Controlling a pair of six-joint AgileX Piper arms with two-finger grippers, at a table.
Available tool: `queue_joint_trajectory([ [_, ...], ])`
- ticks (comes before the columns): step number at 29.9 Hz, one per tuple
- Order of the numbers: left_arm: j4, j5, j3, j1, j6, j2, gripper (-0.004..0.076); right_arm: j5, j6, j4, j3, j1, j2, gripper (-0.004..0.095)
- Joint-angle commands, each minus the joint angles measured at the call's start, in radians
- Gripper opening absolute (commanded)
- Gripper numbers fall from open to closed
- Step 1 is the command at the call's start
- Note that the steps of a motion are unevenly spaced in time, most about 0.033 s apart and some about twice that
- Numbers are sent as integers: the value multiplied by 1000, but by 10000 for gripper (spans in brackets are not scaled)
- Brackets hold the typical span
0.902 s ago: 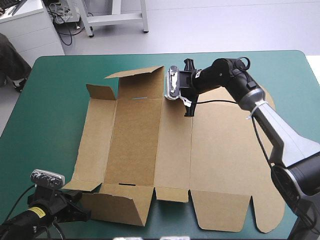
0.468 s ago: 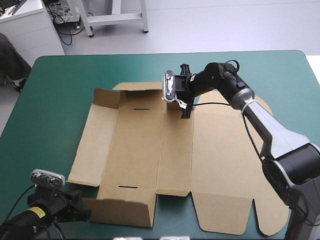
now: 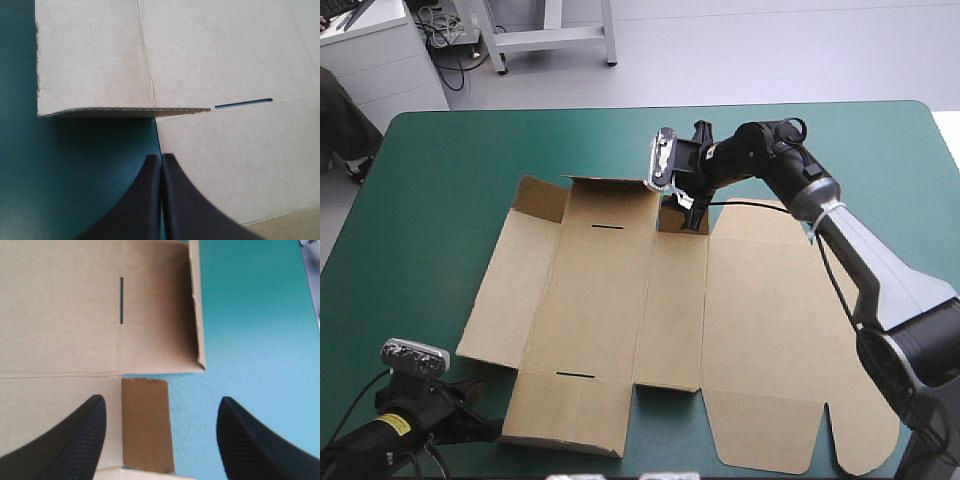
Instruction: Fold the box
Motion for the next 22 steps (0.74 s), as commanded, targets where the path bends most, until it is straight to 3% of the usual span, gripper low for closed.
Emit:
queue_joint_trajectory([
  [1,-32,-48,-33,-7,-5,9,-33,-24,238,-160,-35,-2,-103,451],
  [8,-32,-48,-33,-7,-5,9,-33,154,597,-487,-35,-4,-160,-22],
  [11,-32,-48,-33,-7,-5,9,-33,244,798,-594,-35,-6,-170,-22],
  [13,-32,-48,-33,-7,-5,9,-33,284,892,-603,-35,-33,-179,-22],
  [22,-46,-37,-45,-7,-5,9,-33,348,963,-312,16,-287,-270,-22],
])
